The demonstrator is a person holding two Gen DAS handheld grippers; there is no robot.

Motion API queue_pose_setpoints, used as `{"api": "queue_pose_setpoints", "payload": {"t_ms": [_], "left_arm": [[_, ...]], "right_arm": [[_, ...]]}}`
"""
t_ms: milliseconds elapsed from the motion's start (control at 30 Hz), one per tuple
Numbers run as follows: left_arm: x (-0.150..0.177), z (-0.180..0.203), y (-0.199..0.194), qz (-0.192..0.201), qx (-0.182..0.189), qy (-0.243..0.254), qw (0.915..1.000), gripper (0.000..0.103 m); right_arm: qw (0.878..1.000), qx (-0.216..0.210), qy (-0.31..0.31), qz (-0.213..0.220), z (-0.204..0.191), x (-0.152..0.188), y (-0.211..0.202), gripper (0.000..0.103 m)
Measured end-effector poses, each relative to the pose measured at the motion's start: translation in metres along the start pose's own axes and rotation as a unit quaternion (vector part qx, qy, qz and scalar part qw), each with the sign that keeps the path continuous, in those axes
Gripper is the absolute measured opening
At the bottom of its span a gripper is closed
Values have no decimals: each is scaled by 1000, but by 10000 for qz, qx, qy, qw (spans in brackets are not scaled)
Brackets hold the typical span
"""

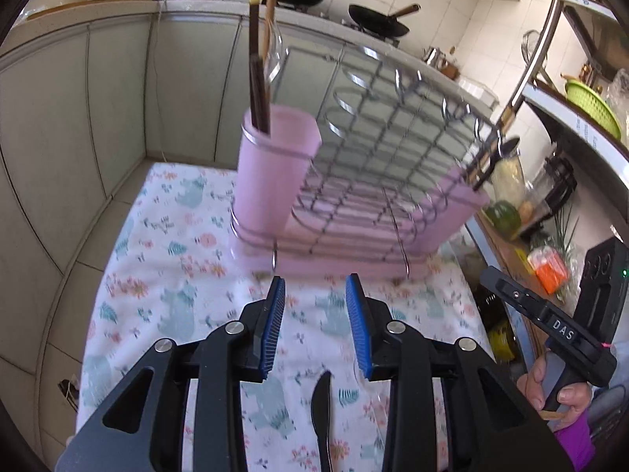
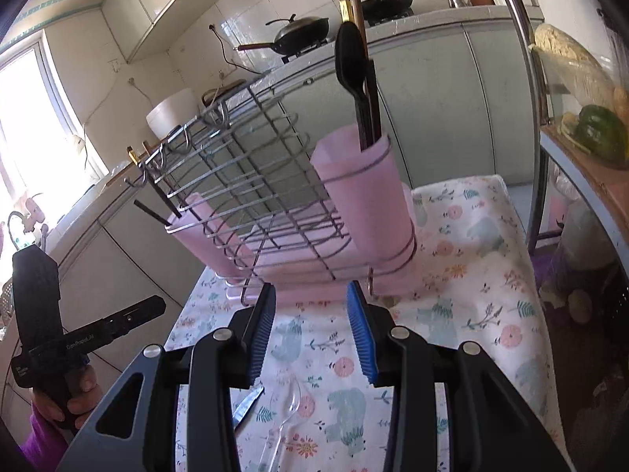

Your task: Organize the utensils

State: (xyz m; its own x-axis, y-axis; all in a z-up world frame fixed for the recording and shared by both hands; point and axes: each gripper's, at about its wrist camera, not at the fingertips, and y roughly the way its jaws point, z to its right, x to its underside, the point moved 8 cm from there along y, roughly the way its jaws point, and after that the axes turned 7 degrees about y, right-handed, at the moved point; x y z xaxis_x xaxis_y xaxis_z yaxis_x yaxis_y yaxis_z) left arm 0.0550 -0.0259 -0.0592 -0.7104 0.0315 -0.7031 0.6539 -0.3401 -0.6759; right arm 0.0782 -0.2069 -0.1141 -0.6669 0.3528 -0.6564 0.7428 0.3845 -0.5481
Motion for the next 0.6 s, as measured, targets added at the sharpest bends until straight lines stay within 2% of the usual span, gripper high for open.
{"api": "queue_pose_setpoints", "payload": {"t_ms": [300, 433, 600], "left_arm": [[58, 13, 30, -983, 215, 71, 9949, 32], [78, 20, 47, -1353, 151, 314, 9902, 32], [94, 28, 65, -1636, -9, 611, 9846, 32]], "right_arm": [[9968, 15, 358, -717, 13, 45, 14, 37], [9943, -31, 525, -931, 16, 55, 18, 37], [9920, -78, 544, -1140, 15, 65, 23, 37]]}}
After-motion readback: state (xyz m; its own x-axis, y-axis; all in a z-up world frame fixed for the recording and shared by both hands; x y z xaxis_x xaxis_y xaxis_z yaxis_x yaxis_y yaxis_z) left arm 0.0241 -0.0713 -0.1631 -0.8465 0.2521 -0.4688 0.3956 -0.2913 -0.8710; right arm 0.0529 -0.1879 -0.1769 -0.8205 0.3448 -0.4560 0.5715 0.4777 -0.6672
